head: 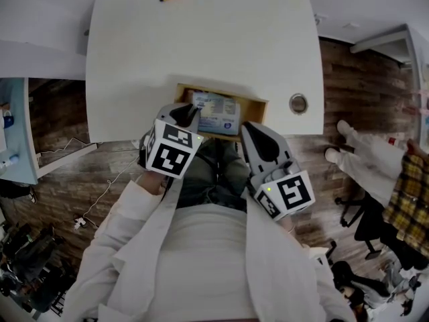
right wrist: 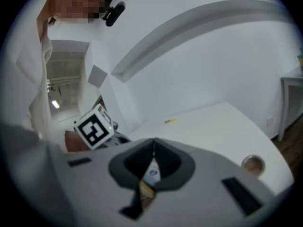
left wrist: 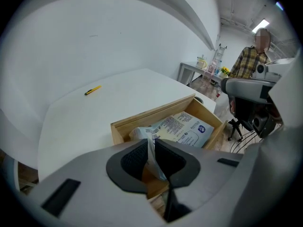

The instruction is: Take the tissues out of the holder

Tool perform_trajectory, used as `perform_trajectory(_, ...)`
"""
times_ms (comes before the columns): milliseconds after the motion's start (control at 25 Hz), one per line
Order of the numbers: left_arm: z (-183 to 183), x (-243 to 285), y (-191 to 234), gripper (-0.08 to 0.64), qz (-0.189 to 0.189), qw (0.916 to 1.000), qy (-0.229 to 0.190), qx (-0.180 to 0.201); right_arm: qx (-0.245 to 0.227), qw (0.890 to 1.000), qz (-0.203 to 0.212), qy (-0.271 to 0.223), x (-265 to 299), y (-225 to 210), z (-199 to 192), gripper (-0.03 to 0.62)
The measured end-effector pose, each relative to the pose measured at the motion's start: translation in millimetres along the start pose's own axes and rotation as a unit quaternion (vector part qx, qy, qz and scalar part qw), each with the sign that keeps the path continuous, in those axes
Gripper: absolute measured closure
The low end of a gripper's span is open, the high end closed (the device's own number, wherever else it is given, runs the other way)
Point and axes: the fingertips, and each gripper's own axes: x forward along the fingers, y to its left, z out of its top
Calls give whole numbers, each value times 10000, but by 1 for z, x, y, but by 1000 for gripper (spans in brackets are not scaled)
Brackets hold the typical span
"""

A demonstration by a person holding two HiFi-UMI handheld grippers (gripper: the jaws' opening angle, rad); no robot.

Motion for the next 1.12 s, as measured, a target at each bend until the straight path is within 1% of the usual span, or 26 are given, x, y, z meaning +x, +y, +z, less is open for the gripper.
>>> perform_trajectory(40,-1,0,0,496,23,10000,1,29,-8,10000,12,-3,0,0,0,581)
perform_trajectory(120,-3,1,1,527,73,10000,-12,52,-23,10000,21,-11,-1,-1,1,581)
perform_trajectory(200,-4,0,2,535,72,10000,-16,5,-28,10000,23,-14,-1,-2,2,581)
perform_trajectory(320,1,-5,0,539,-31,9999,-66,-127,-41,10000,62,0,0,-1,3,581)
perform_trajectory(440,5,-8,-2,541,-37,9998,-151,-148,-62,9999,124,-8,2,-1,5,581)
perform_trajectory(680,16,-21,-1,544,-45,9981,-552,-284,-138,9997,184,-67,5,3,11,581)
perform_trajectory(840,23,-37,-4,545,-100,9965,-795,-237,-264,9993,250,-94,6,14,14,581)
perform_trajectory(920,28,-43,-6,545,-170,9953,-924,-254,-352,9989,281,-117,5,18,17,581)
perform_trajectory(1120,37,-51,-9,545,-357,9913,-1190,-442,-472,9983,261,-197,3,19,27,581)
